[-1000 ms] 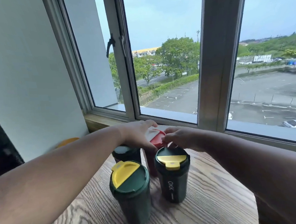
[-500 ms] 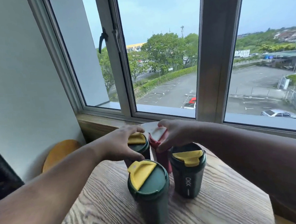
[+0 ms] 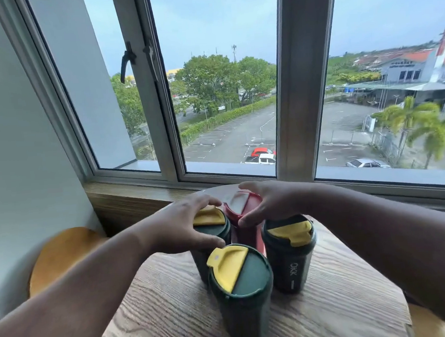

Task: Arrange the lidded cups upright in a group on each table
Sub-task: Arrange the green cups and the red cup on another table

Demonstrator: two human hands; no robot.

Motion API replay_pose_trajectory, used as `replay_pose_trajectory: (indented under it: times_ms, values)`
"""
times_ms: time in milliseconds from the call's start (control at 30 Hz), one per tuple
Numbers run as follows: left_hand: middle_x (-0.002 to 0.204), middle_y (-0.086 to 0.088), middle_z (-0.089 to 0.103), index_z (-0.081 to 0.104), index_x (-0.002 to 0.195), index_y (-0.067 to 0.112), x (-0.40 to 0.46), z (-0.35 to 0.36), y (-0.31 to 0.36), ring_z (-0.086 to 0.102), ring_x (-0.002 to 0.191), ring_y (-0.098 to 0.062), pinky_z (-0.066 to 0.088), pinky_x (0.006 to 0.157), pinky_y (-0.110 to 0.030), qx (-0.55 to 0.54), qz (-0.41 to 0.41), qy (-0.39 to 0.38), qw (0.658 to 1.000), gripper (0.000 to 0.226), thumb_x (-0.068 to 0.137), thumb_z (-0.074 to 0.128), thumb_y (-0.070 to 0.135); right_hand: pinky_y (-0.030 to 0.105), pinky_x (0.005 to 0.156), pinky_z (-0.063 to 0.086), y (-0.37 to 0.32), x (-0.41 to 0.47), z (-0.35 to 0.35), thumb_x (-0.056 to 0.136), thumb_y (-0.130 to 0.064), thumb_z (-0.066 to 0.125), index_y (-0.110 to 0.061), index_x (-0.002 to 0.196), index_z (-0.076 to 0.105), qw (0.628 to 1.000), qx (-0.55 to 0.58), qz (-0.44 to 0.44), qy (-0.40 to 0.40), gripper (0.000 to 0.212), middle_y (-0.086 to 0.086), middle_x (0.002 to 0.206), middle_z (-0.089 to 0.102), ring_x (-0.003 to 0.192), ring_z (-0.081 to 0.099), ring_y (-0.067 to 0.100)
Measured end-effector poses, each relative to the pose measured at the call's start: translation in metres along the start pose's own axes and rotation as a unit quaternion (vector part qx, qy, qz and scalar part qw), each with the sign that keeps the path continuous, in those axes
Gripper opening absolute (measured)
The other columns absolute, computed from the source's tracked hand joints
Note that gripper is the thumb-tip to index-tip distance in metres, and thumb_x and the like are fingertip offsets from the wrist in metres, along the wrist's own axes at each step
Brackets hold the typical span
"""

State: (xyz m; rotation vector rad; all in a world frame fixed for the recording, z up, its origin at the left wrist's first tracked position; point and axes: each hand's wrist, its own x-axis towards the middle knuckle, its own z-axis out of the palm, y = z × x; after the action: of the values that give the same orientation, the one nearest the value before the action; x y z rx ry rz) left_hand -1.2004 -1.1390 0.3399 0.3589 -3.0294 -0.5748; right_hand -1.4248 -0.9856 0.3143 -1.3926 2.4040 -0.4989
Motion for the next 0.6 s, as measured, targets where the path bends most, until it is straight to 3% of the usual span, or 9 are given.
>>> replay_pose_trajectory:
  times_ms: [67, 133, 200, 300, 400, 467, 533, 600]
  values:
    - [0.135, 0.022, 0.042, 0.043, 0.141, 0.04, -0.006, -0.001, 0.002, 0.042, 0.122, 0.001, 0.031, 0.095, -0.018, -0.009, -0.005, 0.026, 1.0, 0.072, 0.078, 0.074, 0.056, 0.032, 0.102, 0.047, -0.024, -0.027, -0.008, 0.064, -0.074, 0.076, -0.043, 0.143, 0.042, 0.999, 0.035, -0.001, 0.019, 0.091, -0.014, 0.136, 0.056, 0.117, 0.059, 0.01]
    - [0.135, 0.023, 0.046, 0.048, 0.135, 0.04, -0.018, 0.002, 0.007, 0.043, 0.121, 0.002, 0.035, 0.099, -0.023, 0.002, 0.012, 0.104, 0.995, 0.06, 0.082, 0.069, 0.056, 0.034, 0.104, 0.046, -0.03, -0.048, -0.013, 0.079, -0.056, 0.075, -0.032, 0.142, 0.047, 0.998, 0.051, -0.014, 0.046, 0.073, -0.009, 0.131, 0.055, 0.121, 0.057, 0.015]
    - [0.131, 0.029, 0.049, 0.054, 0.127, 0.041, -0.035, 0.006, 0.016, 0.043, 0.122, 0.007, 0.036, 0.104, -0.026, 0.013, 0.064, 0.174, 0.983, 0.05, 0.081, 0.063, 0.058, 0.039, 0.106, 0.047, -0.025, -0.07, -0.014, 0.08, -0.059, 0.071, -0.032, 0.136, 0.053, 0.992, 0.095, -0.024, 0.079, 0.065, -0.007, 0.131, 0.058, 0.123, 0.056, 0.015]
    - [0.126, 0.031, 0.054, 0.058, 0.122, 0.041, -0.061, 0.016, 0.037, 0.042, 0.124, 0.01, 0.028, 0.106, -0.019, 0.032, 0.123, 0.168, 0.978, 0.05, 0.078, 0.06, 0.065, 0.041, 0.105, 0.049, -0.011, -0.098, -0.006, 0.055, -0.084, 0.064, -0.043, 0.125, 0.055, 0.98, 0.169, -0.026, 0.099, 0.082, -0.015, 0.127, 0.059, 0.12, 0.056, 0.007]
    - [0.122, 0.029, 0.056, 0.057, 0.121, 0.042, -0.071, 0.035, 0.048, 0.042, 0.124, 0.009, 0.027, 0.104, -0.022, 0.101, 0.123, 0.165, 0.973, 0.064, 0.072, 0.056, 0.082, 0.04, 0.103, 0.05, 0.007, -0.111, 0.007, 0.036, -0.096, 0.065, -0.048, 0.123, 0.053, 0.974, 0.2, -0.038, 0.104, 0.1, -0.019, 0.125, 0.059, 0.117, 0.058, 0.005]
    - [0.122, 0.028, 0.058, 0.054, 0.125, 0.042, -0.074, 0.046, 0.054, 0.041, 0.126, 0.005, 0.024, 0.104, -0.021, 0.116, 0.095, 0.159, 0.976, 0.08, 0.063, 0.054, 0.092, 0.033, 0.1, 0.052, 0.013, -0.115, 0.012, 0.033, -0.093, 0.072, -0.05, 0.127, 0.05, 0.974, 0.204, -0.052, 0.086, 0.105, -0.02, 0.126, 0.057, 0.115, 0.06, 0.004]
    - [0.121, 0.026, 0.058, 0.05, 0.13, 0.042, -0.076, 0.054, 0.058, 0.041, 0.124, 0.003, 0.024, 0.102, -0.023, 0.13, 0.066, 0.159, 0.976, 0.093, 0.055, 0.056, 0.096, 0.013, 0.093, 0.047, 0.015, -0.118, 0.017, 0.042, -0.08, 0.082, -0.052, 0.133, 0.044, 0.979, 0.183, -0.067, 0.053, 0.103, -0.029, 0.125, 0.051, 0.112, 0.056, -0.005]
    - [0.116, 0.026, 0.058, 0.048, 0.133, 0.042, -0.077, 0.06, 0.062, 0.044, 0.116, 0.001, 0.03, 0.098, -0.03, 0.148, 0.043, 0.167, 0.974, 0.098, 0.052, 0.059, 0.095, 0.01, 0.092, 0.044, 0.018, -0.116, 0.024, 0.054, -0.061, 0.089, -0.046, 0.141, 0.041, 0.985, 0.148, -0.077, 0.052, 0.1, -0.024, 0.128, 0.053, 0.11, 0.056, -0.005]
